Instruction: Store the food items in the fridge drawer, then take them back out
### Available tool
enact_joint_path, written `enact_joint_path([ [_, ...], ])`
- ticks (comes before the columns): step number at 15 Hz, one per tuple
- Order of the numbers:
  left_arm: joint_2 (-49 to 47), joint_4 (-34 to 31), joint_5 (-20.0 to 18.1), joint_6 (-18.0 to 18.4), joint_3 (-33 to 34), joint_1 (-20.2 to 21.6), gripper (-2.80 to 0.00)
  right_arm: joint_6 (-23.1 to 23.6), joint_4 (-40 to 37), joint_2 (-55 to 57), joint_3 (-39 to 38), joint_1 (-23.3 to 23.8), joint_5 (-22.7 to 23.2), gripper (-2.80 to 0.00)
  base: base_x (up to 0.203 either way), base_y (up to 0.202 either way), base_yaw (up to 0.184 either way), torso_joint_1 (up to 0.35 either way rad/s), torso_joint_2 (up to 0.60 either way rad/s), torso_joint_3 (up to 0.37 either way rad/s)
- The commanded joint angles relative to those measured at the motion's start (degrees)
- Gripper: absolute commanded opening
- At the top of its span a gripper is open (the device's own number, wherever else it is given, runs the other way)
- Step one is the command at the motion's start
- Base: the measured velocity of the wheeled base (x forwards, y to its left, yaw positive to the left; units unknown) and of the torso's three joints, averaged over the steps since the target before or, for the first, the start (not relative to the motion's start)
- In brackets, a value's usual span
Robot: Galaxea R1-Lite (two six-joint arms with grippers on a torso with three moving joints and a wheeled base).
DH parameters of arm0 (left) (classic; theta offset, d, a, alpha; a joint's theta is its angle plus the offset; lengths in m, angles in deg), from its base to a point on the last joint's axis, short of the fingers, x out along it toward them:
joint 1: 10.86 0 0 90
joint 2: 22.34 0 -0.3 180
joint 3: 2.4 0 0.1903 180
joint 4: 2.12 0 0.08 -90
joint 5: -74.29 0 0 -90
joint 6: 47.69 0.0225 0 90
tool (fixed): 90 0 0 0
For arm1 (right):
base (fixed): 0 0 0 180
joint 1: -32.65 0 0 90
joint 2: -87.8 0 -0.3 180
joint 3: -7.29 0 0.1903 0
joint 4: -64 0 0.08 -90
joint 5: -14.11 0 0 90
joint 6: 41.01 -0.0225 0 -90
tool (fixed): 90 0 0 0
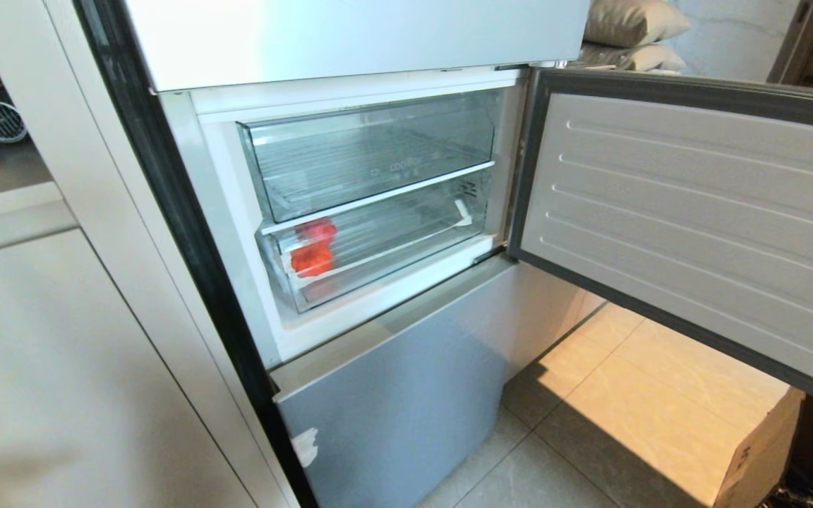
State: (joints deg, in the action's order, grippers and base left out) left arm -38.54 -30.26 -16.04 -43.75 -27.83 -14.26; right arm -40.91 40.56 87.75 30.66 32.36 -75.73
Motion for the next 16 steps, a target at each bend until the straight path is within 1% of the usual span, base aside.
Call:
enact_joint_path([
  [1,2.0,-0.5,-0.1,0.7,0.1,5.9,-2.8,0.6,-0.1,0.0,0.1,-0.1,0.0,-2.8,0.0,0.0,0.0,0.0,0.0,0.0],
  [2,3.6,-0.5,-0.3,1.4,0.2,5.6,-2.8,0.3,0.0,0.0,0.0,-0.1,0.1,-2.8,0.0,0.0,0.0,0.0,0.0,0.0],
  [4,11.6,-0.3,-1.6,2.7,0.3,4.3,-2.8,0.2,0.0,0.0,0.0,0.0,0.0,-2.8,0.0,0.0,0.0,0.0,0.0,0.0],
  [5,15.2,0.5,-2.0,3.1,0.5,3.9,-2.8,0.4,0.0,0.0,0.0,-0.1,0.2,-2.8,0.0,0.0,0.0,0.0,0.0,0.0],
  [6,16.5,1.7,-2.0,3.1,1.0,3.5,-2.8,0.5,0.0,0.0,0.0,-0.1,0.2,-2.8,0.0,0.0,0.0,0.0,0.0,0.0],
  [7,16.3,4.1,-1.4,1.5,1.8,3.1,-2.8,0.5,0.0,0.0,0.0,-0.1,0.2,-2.8,0.0,0.0,0.0,0.0,0.0,0.0],
  [9,16.1,4.7,0.2,-2.3,2.1,3.0,-2.8,2.1,0.0,0.0,0.0,-0.1,0.5,-2.8,0.0,0.0,0.0,0.0,0.0,0.0],
  [10,16.1,4.8,0.4,-3.1,2.1,3.0,-2.8,2.2,0.0,0.0,0.0,-0.1,0.5,-2.8,0.0,0.0,0.0,0.0,0.0,0.0],
  [12,16.1,4.7,0.4,-3.1,2.1,3.0,-2.8,2.2,-0.3,0.0,0.1,-0.1,0.5,-2.8,0.0,0.0,0.0,0.0,0.0,0.0],
  [14,16.1,4.8,0.4,-3.1,2.1,3.0,-2.8,1.5,-0.5,0.0,1.0,0.0,-0.5,-2.8,0.0,0.0,0.0,0.0,0.0,0.0],
  [15,16.1,4.8,0.4,-3.2,2.1,3.0,-2.8,1.6,-0.9,0.4,3.2,0.0,-2.3,-2.8,0.0,0.0,0.0,0.0,0.0,0.0],
  [16,16.1,4.8,0.4,-3.2,2.1,3.0,-2.8,1.1,-1.7,2.0,6.8,0.1,-5.1,-2.8,0.0,0.0,0.0,0.0,0.0,0.0],
])
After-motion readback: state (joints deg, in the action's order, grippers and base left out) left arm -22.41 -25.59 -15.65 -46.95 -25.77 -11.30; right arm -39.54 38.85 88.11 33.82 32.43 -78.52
